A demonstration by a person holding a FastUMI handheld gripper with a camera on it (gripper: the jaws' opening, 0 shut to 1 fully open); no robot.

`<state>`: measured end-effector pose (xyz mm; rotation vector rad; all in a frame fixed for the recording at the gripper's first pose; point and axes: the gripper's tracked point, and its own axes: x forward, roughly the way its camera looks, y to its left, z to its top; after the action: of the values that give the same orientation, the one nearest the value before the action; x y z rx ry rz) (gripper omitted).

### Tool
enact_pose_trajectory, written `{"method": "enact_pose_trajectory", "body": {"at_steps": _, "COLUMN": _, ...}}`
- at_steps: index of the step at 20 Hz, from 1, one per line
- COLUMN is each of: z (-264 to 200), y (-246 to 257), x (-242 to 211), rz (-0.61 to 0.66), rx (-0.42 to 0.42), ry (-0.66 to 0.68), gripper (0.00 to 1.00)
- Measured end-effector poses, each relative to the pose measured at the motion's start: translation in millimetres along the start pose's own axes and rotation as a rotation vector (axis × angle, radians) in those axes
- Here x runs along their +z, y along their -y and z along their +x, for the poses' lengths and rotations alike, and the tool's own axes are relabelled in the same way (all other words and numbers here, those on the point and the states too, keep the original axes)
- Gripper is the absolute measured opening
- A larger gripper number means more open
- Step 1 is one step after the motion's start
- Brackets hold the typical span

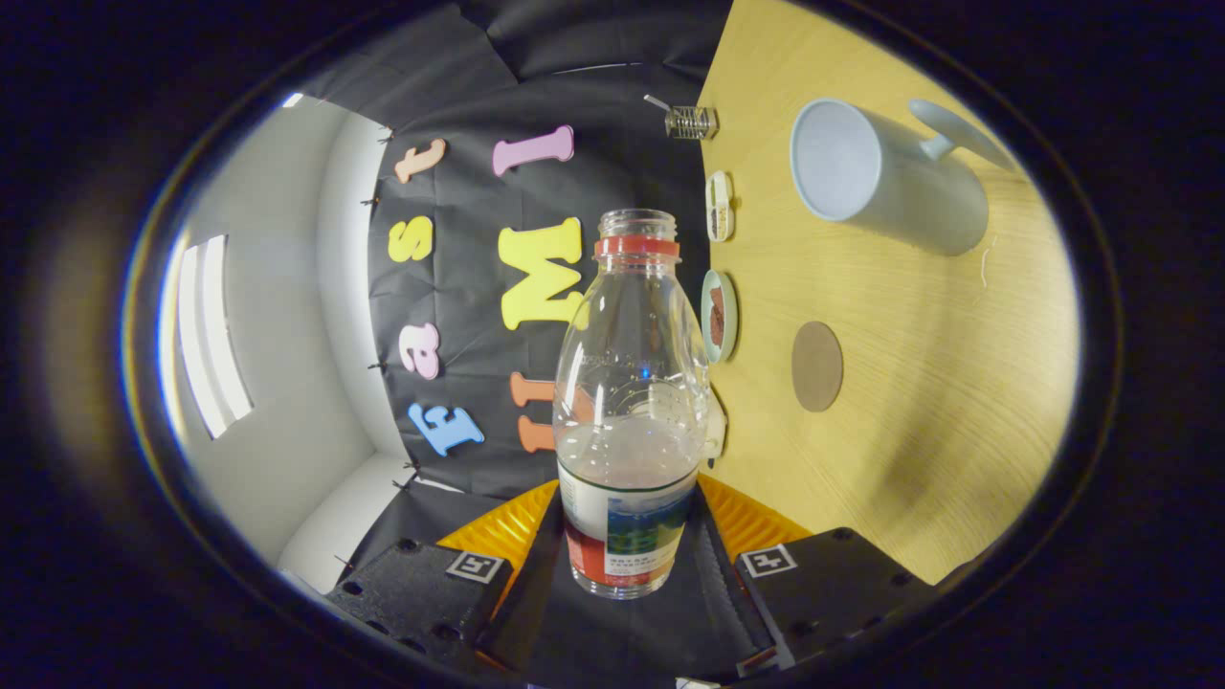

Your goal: Take the bottle from table, then pour the juice into the cup, finally place the bottle on the coaster

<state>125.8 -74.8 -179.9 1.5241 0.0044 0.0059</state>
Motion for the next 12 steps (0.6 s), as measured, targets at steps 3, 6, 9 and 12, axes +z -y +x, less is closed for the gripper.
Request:
{"method": "enact_pose_trajectory", "body": {"at_steps": 3, "z": 0.2, "y": -0.5, "x": 5.0, "rz": 0.032, "rx": 0.011, "ry": 0.013, "gripper": 0.75}}
{"method": "enact_pose_trajectory", "body": {"at_steps": 6, "z": 1.7, "y": -1.1, "x": 5.6, "rz": 0.045, "rx": 0.006, "ry": 0.014, "gripper": 0.75}}
{"method": "enact_pose_trajectory", "body": {"at_steps": 9, "z": 8.3, "y": -1.5, "x": 9.2, "rz": 0.057, "rx": 0.006, "ry": 0.015, "gripper": 0.75}}
{"method": "enact_pose_trajectory", "body": {"at_steps": 12, "z": 8.2, "y": -1.9, "x": 11.1, "rz": 0.077, "rx": 0.009, "ry": 0.022, "gripper": 0.75}}
